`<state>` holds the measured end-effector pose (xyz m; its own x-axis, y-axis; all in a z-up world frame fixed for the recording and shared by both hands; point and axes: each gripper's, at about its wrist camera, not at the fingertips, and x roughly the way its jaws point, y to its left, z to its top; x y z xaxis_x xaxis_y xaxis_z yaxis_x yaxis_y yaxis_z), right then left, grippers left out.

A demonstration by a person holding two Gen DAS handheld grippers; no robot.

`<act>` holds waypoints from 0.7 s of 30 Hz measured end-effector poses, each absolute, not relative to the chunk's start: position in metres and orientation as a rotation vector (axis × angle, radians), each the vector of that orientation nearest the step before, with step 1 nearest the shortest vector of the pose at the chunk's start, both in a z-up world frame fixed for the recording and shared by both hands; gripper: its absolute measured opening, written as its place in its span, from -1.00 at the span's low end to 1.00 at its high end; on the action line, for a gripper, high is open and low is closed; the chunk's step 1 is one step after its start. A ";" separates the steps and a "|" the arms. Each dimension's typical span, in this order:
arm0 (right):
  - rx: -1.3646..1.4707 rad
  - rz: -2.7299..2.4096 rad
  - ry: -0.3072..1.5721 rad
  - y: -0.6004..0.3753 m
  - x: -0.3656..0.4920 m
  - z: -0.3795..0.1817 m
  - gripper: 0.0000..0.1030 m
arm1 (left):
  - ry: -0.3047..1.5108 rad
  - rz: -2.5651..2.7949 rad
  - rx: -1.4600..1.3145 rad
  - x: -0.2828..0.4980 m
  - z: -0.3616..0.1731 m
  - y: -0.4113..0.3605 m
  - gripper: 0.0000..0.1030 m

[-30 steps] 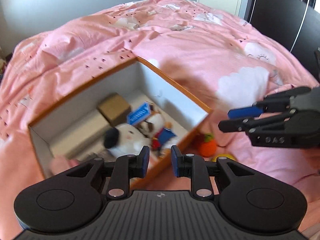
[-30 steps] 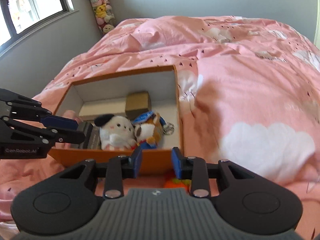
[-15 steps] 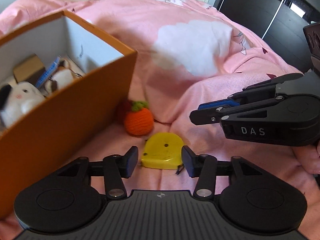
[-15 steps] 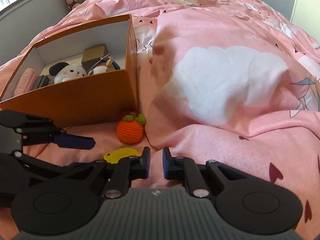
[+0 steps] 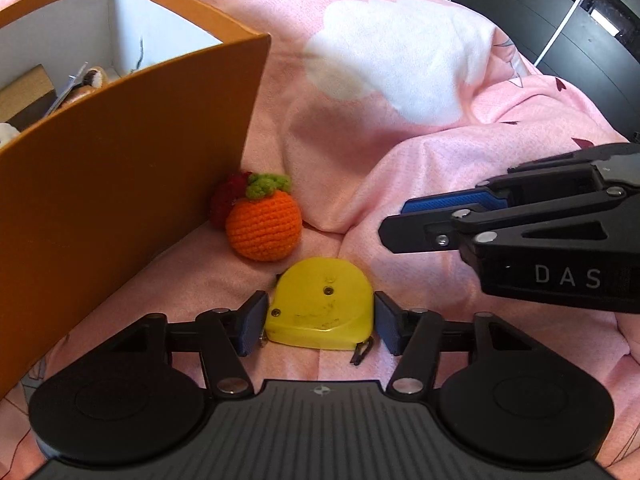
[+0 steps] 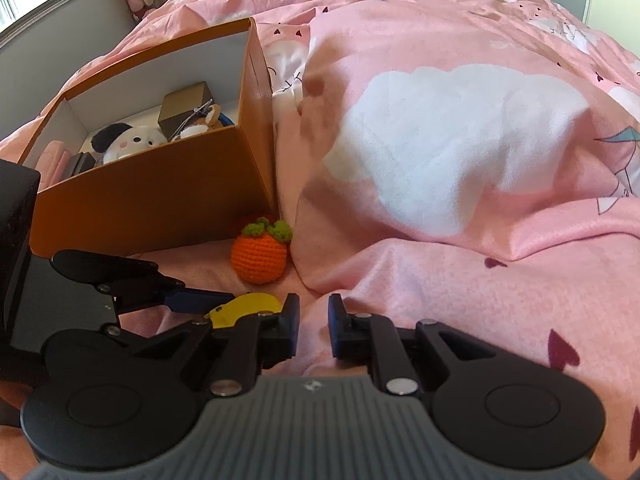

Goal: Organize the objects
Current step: 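Grasp the yellow tape measure with the left tool while the right tool grasps the orange knitted fruit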

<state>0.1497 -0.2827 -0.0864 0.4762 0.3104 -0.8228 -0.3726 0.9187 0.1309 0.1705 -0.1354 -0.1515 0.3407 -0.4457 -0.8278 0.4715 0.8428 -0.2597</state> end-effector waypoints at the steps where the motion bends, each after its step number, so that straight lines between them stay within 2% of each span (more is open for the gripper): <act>1: -0.072 0.426 0.992 -0.281 0.150 -0.086 -0.55 | 1.068 -0.593 0.027 0.170 -0.152 -0.135 0.25; 4: -0.093 0.469 0.989 -0.274 0.151 -0.083 -0.37 | 1.059 -0.578 0.037 0.165 -0.149 -0.132 0.23; 11: -0.136 0.532 0.988 -0.253 0.167 -0.080 -0.35 | 1.049 -0.435 0.050 0.144 -0.128 -0.096 0.23; 14: -0.174 0.545 0.990 -0.237 0.177 -0.083 -0.26 | 1.042 -0.375 0.026 0.140 -0.124 -0.079 0.23; 20: -0.178 0.527 1.058 -0.219 0.198 -0.101 -0.20 | 1.032 -0.327 0.001 0.134 -0.122 -0.063 0.23; 21: -0.175 0.523 1.064 -0.218 0.200 -0.103 -0.13 | 1.033 -0.324 -0.002 0.136 -0.121 -0.064 0.23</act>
<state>0.2000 -0.2177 -0.1034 0.3771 0.3238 -0.8677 -0.4887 0.8654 0.1106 0.1355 -0.0639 -0.1214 0.4687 -0.2649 -0.8427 0.2632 0.9525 -0.1530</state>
